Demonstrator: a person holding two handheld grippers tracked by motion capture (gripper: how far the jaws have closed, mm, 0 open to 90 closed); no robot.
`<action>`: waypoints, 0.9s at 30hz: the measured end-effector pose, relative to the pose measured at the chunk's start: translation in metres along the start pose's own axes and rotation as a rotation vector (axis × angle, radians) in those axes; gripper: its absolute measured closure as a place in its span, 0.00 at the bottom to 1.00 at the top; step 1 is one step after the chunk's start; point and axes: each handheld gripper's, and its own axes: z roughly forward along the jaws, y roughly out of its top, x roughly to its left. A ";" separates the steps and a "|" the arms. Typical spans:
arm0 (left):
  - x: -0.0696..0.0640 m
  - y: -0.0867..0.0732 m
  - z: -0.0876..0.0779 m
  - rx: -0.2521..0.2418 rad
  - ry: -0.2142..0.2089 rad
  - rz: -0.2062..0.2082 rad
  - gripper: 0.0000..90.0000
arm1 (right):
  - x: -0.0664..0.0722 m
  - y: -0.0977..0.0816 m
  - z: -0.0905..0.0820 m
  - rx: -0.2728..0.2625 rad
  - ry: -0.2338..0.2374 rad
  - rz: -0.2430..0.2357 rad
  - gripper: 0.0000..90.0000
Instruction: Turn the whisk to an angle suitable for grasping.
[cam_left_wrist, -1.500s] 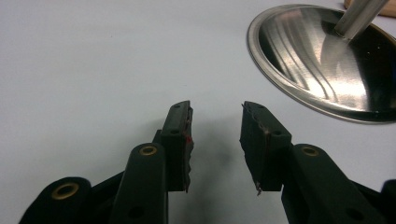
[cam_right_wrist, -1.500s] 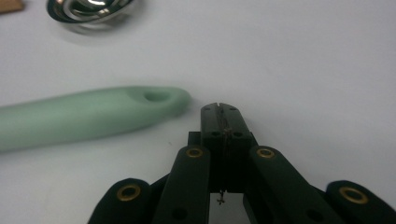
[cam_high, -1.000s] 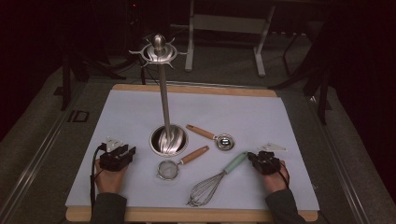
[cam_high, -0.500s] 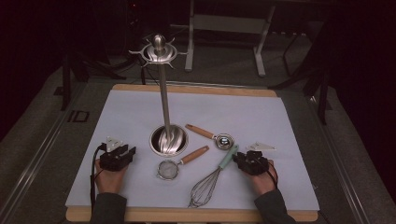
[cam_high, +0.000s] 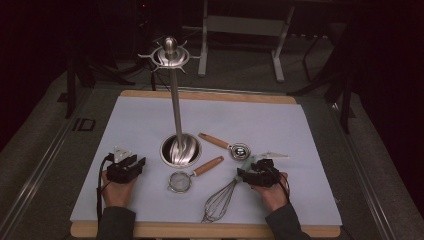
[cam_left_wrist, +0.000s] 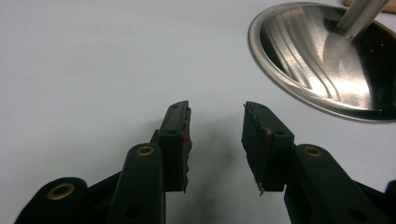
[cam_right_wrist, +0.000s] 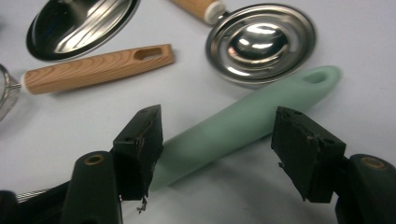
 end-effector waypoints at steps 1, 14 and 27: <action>0.000 0.000 0.000 0.000 0.000 0.001 0.69 | 0.002 0.000 0.001 0.006 -0.005 -0.003 0.36; -0.001 0.000 0.000 0.007 0.005 0.011 0.68 | 0.007 -0.002 0.004 0.014 -0.017 0.053 0.33; -0.001 0.000 0.001 0.008 0.007 0.015 0.68 | 0.026 0.006 0.018 0.055 -0.057 -0.008 0.32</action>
